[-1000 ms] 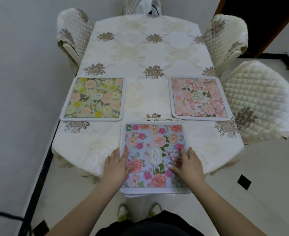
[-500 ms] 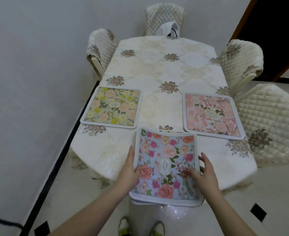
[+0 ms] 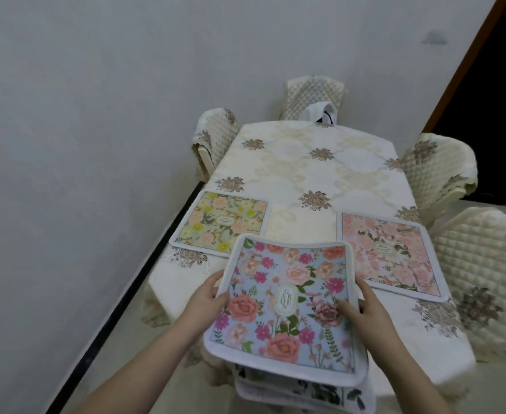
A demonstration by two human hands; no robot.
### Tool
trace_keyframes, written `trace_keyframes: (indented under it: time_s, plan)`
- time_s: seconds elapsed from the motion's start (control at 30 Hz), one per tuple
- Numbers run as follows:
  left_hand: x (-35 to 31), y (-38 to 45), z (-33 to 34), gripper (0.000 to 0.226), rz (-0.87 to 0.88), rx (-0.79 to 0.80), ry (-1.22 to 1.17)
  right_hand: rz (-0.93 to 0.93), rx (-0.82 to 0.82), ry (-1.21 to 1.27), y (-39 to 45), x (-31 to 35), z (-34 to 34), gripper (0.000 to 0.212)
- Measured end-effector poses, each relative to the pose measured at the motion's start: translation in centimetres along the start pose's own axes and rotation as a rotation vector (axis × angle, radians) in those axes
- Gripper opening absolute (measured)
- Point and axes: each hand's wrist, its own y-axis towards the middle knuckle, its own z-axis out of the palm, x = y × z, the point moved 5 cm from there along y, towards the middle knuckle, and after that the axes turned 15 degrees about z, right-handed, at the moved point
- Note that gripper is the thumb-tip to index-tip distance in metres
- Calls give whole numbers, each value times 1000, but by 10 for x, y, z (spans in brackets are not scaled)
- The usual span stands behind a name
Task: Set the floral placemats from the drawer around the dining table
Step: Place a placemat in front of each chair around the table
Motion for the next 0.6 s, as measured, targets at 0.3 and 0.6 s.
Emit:
trace_keyframes:
  time_s: [0.3, 0.6]
  plan:
    - [-82, -3, -70, 49, 66, -133, -323, -156, 96, 103, -26, 107, -6, 58]
    - [-165, -30, -117, 47, 198, -267, -291, -213, 212, 133, -52, 180, 3, 57]
